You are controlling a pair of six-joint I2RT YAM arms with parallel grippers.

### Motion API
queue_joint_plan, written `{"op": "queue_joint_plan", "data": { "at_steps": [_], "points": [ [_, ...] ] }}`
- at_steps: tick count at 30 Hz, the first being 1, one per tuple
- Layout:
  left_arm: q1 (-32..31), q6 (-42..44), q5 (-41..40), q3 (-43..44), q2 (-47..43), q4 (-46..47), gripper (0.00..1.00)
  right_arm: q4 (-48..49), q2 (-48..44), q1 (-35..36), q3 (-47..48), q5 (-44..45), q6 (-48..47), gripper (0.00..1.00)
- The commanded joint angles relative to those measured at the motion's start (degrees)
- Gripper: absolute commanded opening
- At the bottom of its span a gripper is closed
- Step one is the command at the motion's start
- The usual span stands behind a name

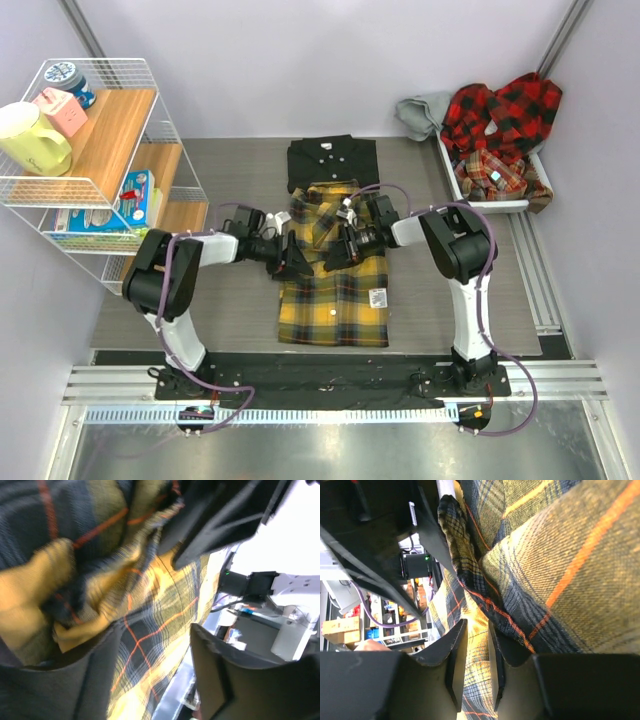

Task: Fold and stack the long sleeve shirts
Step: Fold the shirt

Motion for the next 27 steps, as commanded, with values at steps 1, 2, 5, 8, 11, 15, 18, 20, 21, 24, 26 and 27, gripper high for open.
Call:
{"op": "queue_joint_plan", "data": {
  "at_steps": [1,2,5,8,11,15,18,20,21,24,26,27],
  "points": [
    [0.01,13.07,-3.75,5.29,-10.23,-14.45,0.66,3.66,-3.83,0.03,-3.14,2.08,1.48,0.29],
    [-0.26,16.17,-5.68,6.43,-12.01,-17.91,0.67,4.18,-4.99,-0.06,-2.88,1.82,3.57,0.29],
    [-1.48,30.01,-14.44,9.77,-21.66,-27.92,0.8,4.28,-9.47,-0.06,0.28,2.08,5.0,0.31],
    [-3.68,42.43,-28.58,11.89,-31.43,-31.83,1.0,-0.36,-12.37,-0.24,4.15,4.09,2.73,0.31],
    [-4.47,50.1,-31.45,12.85,-37.4,-31.22,1.0,-10.38,-12.91,-0.24,6.17,7.52,-6.49,0.31],
    [-4.48,48.1,-32.09,16.36,-38.31,-29.63,1.0,-18.38,-9.15,0.02,8.28,9.19,-12.83,0.31],
    [-8.32,55.56,-27.92,20.07,-35.15,-41.74,1.0,-21.11,-5.81,0.46,9.43,11.39,-18.45,0.29],
    [-17.98,59.43,-41.08,17.27,-35.92,-40.55,1.0,-22.61,-3.87,0.46,10.22,11.57,-21.71,0.27],
    [-20.19,61.01,-42.34,12.9,-38.19,-39.49,1.0,-23.49,-2.64,0.46,10.48,11.66,-22.42,0.27],
    [-28.27,64.71,-44.8,5.94,-40.67,-36.06,0.98,-23.59,-1.22,0.46,10.22,12.97,-24.62,0.26],
    [-35.13,65.68,-48.66,3.29,-40.68,-34.48,0.94,-23.67,0.45,0.55,10.4,13.94,-24.8,0.25],
    [-37.33,65.77,-49.98,2.23,-40.5,-33.6,0.9,-23.67,0.88,0.47,10.4,14.73,-24.8,0.25]
  ]
}}
